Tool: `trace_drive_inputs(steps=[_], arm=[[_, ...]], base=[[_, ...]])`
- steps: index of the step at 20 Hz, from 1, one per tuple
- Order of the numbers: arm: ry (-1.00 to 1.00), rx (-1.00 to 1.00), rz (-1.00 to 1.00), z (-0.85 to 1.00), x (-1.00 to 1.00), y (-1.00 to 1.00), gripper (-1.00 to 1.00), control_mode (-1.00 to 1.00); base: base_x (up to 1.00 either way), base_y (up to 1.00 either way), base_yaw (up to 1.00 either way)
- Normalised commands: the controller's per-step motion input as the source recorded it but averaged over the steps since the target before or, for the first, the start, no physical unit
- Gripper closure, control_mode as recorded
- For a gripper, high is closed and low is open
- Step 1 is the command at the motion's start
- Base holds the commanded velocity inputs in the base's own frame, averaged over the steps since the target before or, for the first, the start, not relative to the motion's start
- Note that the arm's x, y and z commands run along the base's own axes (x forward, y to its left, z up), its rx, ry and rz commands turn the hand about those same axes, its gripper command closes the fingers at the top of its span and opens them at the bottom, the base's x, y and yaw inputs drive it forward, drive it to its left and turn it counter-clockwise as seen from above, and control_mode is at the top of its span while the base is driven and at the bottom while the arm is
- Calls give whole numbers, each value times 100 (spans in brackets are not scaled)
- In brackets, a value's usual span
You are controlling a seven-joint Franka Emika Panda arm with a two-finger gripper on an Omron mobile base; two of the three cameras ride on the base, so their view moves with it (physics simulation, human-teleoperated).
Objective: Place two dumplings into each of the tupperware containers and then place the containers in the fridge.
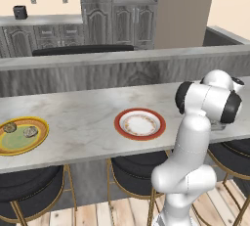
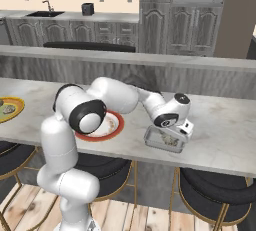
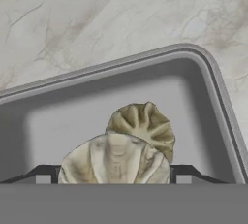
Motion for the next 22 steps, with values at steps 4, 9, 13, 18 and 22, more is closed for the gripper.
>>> trace_drive_inputs(steps=[4,9,13,18,22], arm=[[0,-6,1,-4,4,18,100,-100],[3,-9,0,0,18,28,100,-100],[6,-11,0,-23,30,27,100,-100],[6,-3,2,-42,46,0,100,-100],[5,0,5,-10,29,-14,-100,-100]], base=[[0,0,0],[0,0,0],[0,0,0],[0,0,0],[0,0,0]])
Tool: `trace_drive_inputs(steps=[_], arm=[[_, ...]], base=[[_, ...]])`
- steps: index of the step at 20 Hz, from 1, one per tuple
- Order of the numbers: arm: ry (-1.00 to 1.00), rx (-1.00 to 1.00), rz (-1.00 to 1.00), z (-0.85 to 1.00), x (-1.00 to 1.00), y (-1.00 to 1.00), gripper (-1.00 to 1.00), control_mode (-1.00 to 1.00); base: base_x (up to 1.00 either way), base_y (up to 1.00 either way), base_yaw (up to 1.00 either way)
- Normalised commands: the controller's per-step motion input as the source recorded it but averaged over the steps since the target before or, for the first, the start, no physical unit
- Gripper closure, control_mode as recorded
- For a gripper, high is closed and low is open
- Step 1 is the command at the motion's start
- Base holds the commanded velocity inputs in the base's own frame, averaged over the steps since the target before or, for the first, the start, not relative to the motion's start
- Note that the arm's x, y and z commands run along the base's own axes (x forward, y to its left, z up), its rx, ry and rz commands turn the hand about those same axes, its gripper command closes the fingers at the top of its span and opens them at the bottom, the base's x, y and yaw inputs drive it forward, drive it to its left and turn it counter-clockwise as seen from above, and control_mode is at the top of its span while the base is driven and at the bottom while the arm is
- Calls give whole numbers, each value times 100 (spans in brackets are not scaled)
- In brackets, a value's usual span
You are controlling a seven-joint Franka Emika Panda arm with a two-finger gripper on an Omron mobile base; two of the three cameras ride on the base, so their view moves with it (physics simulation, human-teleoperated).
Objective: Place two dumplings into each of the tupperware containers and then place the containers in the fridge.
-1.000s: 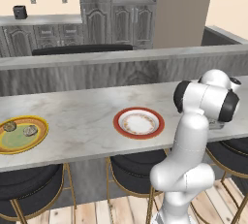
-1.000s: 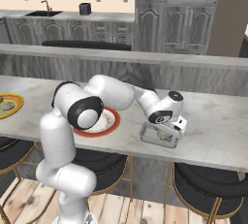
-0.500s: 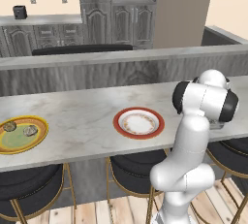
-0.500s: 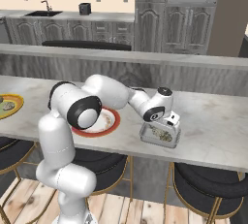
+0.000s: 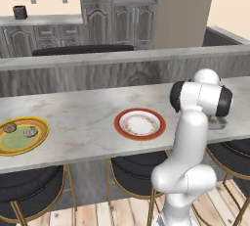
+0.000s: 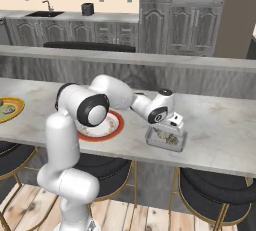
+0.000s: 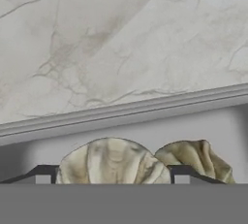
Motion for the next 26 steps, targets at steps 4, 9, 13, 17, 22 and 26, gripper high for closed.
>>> trace_drive_inputs(steps=[4,9,13,17,22,26], arm=[[7,0,4,-1,-6,-4,-100,-100],[11,0,5,0,-14,10,-100,-100],[0,2,24,29,-6,0,-100,-100],[0,5,31,48,-88,0,-100,-100],[0,2,37,2,-100,39,-100,-100],[-6,0,42,0,-45,98,-100,-100]], base=[[0,0,0],[0,0,0],[0,0,0],[0,0,0],[0,0,0],[0,0,0]])
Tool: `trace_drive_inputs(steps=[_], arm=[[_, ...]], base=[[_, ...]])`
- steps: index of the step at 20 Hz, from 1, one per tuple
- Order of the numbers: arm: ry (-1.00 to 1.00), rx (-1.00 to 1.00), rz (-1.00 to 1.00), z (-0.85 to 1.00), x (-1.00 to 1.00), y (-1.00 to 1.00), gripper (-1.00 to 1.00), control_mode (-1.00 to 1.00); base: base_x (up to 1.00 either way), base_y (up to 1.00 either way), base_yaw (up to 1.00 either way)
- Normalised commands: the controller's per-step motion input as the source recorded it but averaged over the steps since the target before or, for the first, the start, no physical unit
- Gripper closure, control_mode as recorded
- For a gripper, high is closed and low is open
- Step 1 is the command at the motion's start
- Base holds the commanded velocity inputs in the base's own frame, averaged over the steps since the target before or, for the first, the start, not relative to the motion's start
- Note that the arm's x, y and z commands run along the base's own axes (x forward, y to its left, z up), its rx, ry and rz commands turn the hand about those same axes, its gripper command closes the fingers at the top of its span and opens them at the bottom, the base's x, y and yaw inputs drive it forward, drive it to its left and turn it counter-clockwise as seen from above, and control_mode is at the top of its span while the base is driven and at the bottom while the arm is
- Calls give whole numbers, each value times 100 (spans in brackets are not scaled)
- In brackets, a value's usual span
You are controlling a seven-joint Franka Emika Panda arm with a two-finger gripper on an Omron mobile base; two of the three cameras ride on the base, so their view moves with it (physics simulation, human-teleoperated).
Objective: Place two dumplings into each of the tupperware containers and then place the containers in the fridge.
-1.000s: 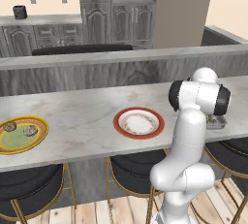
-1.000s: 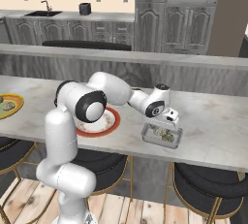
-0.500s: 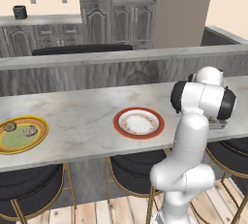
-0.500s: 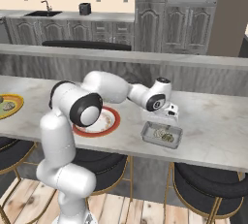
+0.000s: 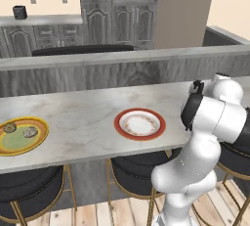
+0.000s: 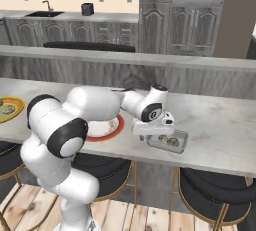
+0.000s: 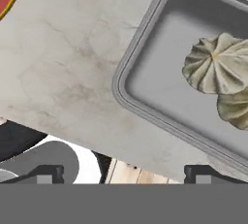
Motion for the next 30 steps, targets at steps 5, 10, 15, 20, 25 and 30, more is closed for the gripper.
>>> trace_drive_inputs(steps=[5,10,15,20,25,30], arm=[[-9,1,34,0,48,42,-100,-100],[-12,9,25,-2,75,-52,-100,-100],[1,1,16,-27,28,-10,-100,-100],[11,-2,11,-50,31,17,-100,-100],[6,-1,14,-30,32,-14,-100,-100],[0,0,6,-19,2,-21,-100,-100]], base=[[0,0,0],[0,0,0],[0,0,0],[0,0,0],[0,0,0],[0,0,0]])
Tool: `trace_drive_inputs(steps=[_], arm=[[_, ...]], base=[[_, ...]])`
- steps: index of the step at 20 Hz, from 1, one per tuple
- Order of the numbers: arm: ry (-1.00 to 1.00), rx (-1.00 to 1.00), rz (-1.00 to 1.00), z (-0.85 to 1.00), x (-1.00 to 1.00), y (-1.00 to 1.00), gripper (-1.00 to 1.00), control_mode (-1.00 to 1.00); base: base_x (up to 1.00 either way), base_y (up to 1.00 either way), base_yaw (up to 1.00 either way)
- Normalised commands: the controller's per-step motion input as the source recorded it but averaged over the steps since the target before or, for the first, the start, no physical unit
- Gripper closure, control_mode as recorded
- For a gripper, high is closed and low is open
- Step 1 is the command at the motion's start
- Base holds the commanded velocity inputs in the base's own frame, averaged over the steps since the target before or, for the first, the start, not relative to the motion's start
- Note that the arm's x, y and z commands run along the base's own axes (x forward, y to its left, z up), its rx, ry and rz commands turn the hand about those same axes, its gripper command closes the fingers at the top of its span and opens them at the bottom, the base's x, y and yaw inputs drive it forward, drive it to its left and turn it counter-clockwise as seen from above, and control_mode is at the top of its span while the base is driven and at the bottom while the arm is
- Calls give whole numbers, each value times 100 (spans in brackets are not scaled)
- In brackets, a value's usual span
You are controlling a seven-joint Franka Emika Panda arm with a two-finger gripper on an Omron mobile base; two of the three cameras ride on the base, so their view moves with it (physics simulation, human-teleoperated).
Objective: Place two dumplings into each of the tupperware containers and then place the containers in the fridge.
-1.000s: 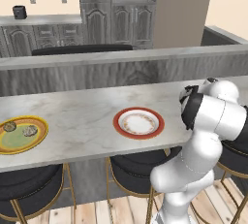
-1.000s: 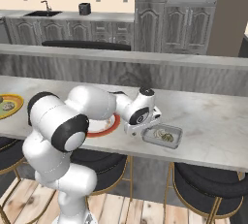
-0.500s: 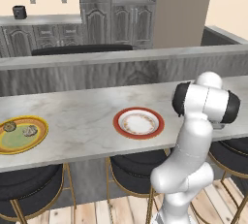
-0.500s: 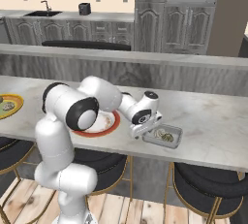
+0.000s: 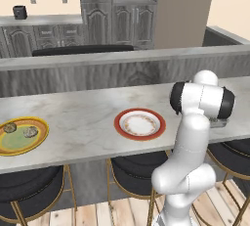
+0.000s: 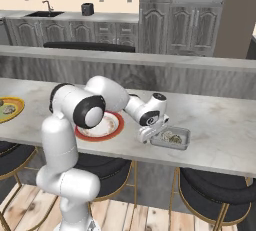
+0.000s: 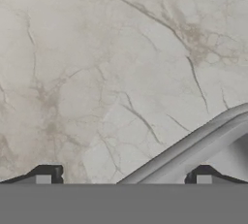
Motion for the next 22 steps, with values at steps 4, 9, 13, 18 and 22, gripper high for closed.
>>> trace_drive_inputs(steps=[4,9,13,18,22], arm=[[6,-1,0,-30,0,0,100,-100],[10,0,-7,-14,-13,-16,100,-100],[-9,0,-12,29,-77,-15,100,-100],[-22,0,7,50,-59,0,100,-100],[-28,0,21,76,-71,1,100,-100]], base=[[0,0,0],[0,0,0],[0,0,0],[0,0,0],[0,0,0]])
